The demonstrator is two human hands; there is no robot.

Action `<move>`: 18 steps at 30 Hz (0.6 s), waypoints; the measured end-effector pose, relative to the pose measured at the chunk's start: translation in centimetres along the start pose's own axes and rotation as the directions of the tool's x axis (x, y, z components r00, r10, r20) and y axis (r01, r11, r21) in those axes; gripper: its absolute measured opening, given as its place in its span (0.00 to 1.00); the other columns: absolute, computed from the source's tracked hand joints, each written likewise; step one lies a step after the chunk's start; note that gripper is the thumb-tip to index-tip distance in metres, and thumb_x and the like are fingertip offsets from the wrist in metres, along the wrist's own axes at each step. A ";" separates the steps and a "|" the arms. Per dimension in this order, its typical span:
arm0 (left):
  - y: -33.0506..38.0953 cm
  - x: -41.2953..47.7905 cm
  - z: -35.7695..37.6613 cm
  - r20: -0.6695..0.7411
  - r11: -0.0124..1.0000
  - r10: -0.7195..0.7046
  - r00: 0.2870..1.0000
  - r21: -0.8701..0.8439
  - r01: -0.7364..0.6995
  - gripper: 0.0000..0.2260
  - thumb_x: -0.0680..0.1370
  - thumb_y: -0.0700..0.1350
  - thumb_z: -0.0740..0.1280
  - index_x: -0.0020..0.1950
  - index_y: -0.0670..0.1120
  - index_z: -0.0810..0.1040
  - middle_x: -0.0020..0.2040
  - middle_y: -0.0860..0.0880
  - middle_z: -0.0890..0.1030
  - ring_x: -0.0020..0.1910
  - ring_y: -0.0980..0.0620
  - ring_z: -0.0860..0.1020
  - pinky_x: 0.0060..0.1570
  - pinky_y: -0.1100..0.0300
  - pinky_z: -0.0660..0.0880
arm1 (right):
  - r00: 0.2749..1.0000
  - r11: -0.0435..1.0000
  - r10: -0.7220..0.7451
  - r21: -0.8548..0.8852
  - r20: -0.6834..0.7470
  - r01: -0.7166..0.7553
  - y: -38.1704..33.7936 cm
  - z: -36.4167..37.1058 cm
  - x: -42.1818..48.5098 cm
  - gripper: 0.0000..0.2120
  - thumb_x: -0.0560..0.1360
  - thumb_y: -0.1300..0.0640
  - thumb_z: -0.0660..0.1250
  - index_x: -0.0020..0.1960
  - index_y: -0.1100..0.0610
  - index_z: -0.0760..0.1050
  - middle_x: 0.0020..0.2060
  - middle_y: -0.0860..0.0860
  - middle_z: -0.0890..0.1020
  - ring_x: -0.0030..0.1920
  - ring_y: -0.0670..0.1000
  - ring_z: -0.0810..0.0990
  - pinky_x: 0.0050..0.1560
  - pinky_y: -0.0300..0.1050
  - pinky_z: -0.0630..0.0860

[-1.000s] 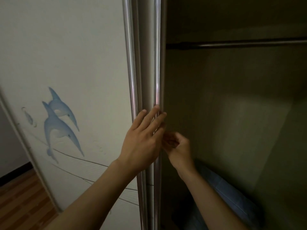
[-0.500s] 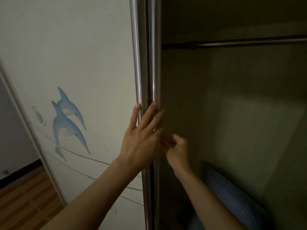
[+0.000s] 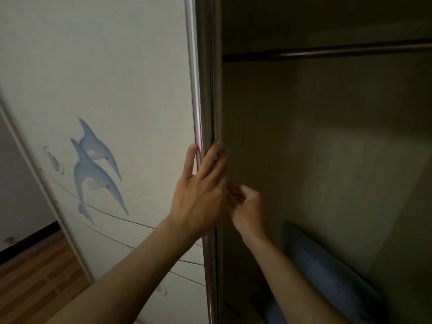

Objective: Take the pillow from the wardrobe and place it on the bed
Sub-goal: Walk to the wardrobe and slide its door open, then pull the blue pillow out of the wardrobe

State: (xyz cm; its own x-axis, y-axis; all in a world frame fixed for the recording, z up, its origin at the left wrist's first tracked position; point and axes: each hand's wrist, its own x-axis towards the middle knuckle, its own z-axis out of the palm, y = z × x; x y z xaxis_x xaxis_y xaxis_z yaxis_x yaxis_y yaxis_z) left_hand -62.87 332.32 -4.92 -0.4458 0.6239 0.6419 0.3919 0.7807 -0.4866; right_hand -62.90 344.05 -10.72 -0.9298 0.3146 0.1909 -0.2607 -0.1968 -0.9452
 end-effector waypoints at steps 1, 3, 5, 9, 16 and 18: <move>0.1 0.0 0.0 0.001 1.000 -0.003 1.000 0.000 0.003 0.24 0.75 0.53 0.58 0.66 0.44 0.77 0.76 0.42 0.67 0.80 0.41 0.51 0.74 0.34 0.44 | 1.000 1.000 -0.003 -0.015 0.002 0.003 0.0 0.0 -0.1 0.11 0.78 0.66 0.65 0.45 0.52 0.80 0.41 0.47 0.85 0.41 0.41 0.85 0.41 0.34 0.79; 0.1 0.0 0.1 -0.002 1.000 -0.005 1.000 -0.008 0.005 0.23 0.75 0.53 0.58 0.65 0.44 0.78 0.76 0.42 0.68 0.80 0.41 0.51 0.74 0.34 0.44 | 1.000 0.999 -0.016 -0.048 0.000 0.016 0.1 0.0 -0.1 0.11 0.77 0.65 0.66 0.44 0.49 0.80 0.42 0.47 0.84 0.45 0.45 0.85 0.47 0.40 0.80; 0.2 0.0 0.1 -0.005 1.000 -0.003 1.000 -0.015 0.003 0.22 0.75 0.53 0.60 0.65 0.44 0.78 0.75 0.42 0.68 0.80 0.41 0.51 0.74 0.34 0.45 | 1.000 0.997 -0.026 -0.074 -0.010 0.025 0.2 -0.1 -0.2 0.11 0.77 0.64 0.67 0.44 0.48 0.80 0.44 0.47 0.84 0.49 0.48 0.84 0.51 0.43 0.80; 0.1 0.0 -0.1 -0.011 0.999 0.003 1.000 -0.033 -0.003 0.21 0.75 0.54 0.63 0.63 0.44 0.80 0.74 0.42 0.69 0.80 0.41 0.53 0.74 0.33 0.47 | 1.000 0.995 -0.018 -0.096 -0.025 0.015 0.3 0.0 -0.4 0.12 0.77 0.63 0.67 0.44 0.46 0.80 0.42 0.44 0.85 0.45 0.43 0.85 0.44 0.36 0.79; 0.3 0.1 -0.8 0.018 0.996 -0.018 1.000 -0.086 0.020 0.24 0.76 0.56 0.60 0.68 0.45 0.75 0.75 0.43 0.69 0.80 0.42 0.54 0.74 0.33 0.48 | 1.000 0.995 0.009 -0.098 -0.028 -0.012 -0.5 -0.8 -0.8 0.07 0.78 0.64 0.67 0.50 0.55 0.82 0.44 0.47 0.85 0.40 0.37 0.84 0.37 0.27 0.76; 0.8 0.1 -1.2 0.024 0.986 -0.059 0.998 -0.157 0.062 0.25 0.77 0.57 0.60 0.71 0.47 0.71 0.74 0.44 0.70 0.79 0.42 0.56 0.74 0.34 0.48 | 0.999 0.998 0.024 -0.056 -0.047 -0.027 -0.8 -1.3 -1.1 0.08 0.78 0.66 0.65 0.54 0.59 0.80 0.49 0.52 0.84 0.43 0.42 0.84 0.38 0.31 0.78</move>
State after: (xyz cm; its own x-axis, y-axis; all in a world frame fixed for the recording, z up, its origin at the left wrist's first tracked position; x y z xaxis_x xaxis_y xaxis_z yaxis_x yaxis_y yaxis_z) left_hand -61.64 332.98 -4.54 -0.4873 0.5776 0.6550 0.4852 0.8027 -0.3468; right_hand -61.35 345.03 -10.54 -0.9228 0.3528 0.1552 -0.2204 -0.1528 -0.9634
